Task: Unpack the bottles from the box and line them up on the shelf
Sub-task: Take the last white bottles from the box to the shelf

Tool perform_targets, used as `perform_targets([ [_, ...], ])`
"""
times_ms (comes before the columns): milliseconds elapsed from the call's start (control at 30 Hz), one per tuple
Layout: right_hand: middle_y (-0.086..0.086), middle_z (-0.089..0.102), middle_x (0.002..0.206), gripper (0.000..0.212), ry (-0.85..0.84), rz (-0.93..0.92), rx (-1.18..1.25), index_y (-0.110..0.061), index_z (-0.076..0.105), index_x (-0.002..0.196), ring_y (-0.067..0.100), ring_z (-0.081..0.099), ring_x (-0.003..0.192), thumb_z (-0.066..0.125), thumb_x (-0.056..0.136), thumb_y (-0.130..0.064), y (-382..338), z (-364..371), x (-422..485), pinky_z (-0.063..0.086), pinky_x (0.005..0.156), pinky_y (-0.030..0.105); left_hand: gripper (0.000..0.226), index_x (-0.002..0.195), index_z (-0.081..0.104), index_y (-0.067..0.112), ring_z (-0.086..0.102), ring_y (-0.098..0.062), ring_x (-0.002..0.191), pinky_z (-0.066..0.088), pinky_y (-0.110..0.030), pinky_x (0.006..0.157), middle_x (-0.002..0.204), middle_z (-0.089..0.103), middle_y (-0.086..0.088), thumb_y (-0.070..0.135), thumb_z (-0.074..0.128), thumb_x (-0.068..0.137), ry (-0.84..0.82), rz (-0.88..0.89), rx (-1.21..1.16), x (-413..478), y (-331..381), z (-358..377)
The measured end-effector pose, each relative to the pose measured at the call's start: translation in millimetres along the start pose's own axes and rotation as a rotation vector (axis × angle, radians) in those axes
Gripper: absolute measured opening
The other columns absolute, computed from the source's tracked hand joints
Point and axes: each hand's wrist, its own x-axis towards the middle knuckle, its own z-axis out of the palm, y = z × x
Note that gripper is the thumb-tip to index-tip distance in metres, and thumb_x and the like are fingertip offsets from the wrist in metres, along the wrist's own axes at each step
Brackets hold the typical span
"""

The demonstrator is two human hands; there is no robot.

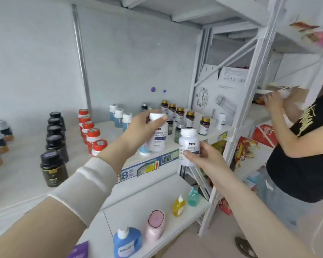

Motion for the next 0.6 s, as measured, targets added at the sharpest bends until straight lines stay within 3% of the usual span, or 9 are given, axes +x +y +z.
perform_targets([
  [67,-0.006,0.064,0.111,0.037,0.021,-0.008,0.01,-0.022,0.056,0.117,0.008,0.06,0.101,0.069,0.082,-0.022,3,-21,38,0.046,0.081,0.02,0.032,0.117,0.06,0.009,0.064,-0.003,0.084,0.048,-0.012,0.069,0.098,0.068,0.0,0.029,0.058,0.092,-0.025,0.017,-0.011,43,-9,16],
  [167,-0.006,0.064,0.111,0.037,0.046,-0.006,-0.015,-0.021,0.056,0.118,0.007,0.06,0.1,0.068,0.083,-0.02,10,-47,91,0.045,0.077,0.017,0.019,0.106,0.059,0.012,0.058,0.01,0.059,0.042,-0.002,0.053,0.08,0.062,0.003,0.025,0.055,0.094,-0.076,0.006,-0.024,102,-21,36],
  [233,-0.002,0.065,0.114,0.04,0.069,-0.009,-0.015,-0.018,0.057,0.12,0.014,0.06,0.105,0.069,0.082,-0.019,14,-64,126,0.046,0.085,0.024,0.033,0.118,0.059,0.009,0.062,0.004,0.073,0.045,-0.005,0.058,0.094,0.065,0.001,0.03,0.055,0.093,-0.117,-0.001,-0.037,140,-28,48],
  [300,-0.001,0.065,0.115,0.042,0.075,-0.003,-0.011,-0.018,0.056,0.122,0.016,0.06,0.108,0.069,0.082,-0.019,20,-79,160,0.046,0.089,0.027,0.042,0.127,0.054,0.011,0.065,-0.009,0.095,0.051,-0.015,0.073,0.11,0.066,-0.001,0.035,0.056,0.092,-0.125,-0.033,-0.069,176,-35,61],
  [433,0.001,0.065,0.116,0.045,0.069,-0.007,-0.038,-0.016,0.054,0.122,0.017,0.061,0.108,0.071,0.08,-0.019,35,-108,226,0.047,0.086,0.025,0.029,0.119,0.053,0.022,0.062,-0.018,0.11,0.051,-0.034,0.094,0.119,0.065,-0.005,0.033,0.057,0.092,-0.099,-0.028,-0.079,246,-53,91],
  [533,0.0,0.063,0.119,0.048,0.037,-0.01,-0.051,-0.015,0.052,0.124,0.016,0.06,0.108,0.071,0.08,-0.02,44,-130,279,0.045,0.087,0.026,0.036,0.124,0.053,0.019,0.062,-0.019,0.11,0.051,-0.029,0.084,0.121,0.064,-0.005,0.034,0.058,0.091,-0.058,-0.041,-0.014,297,-62,112],
  [600,0.0,0.062,0.119,0.049,0.002,-0.022,-0.065,-0.015,0.051,0.124,0.017,0.06,0.108,0.071,0.08,-0.019,51,-147,315,0.046,0.085,0.026,0.04,0.127,0.052,0.017,0.063,-0.015,0.096,0.05,-0.021,0.073,0.114,0.066,-0.002,0.035,0.058,0.091,-0.024,-0.028,0.049,329,-67,128],
])
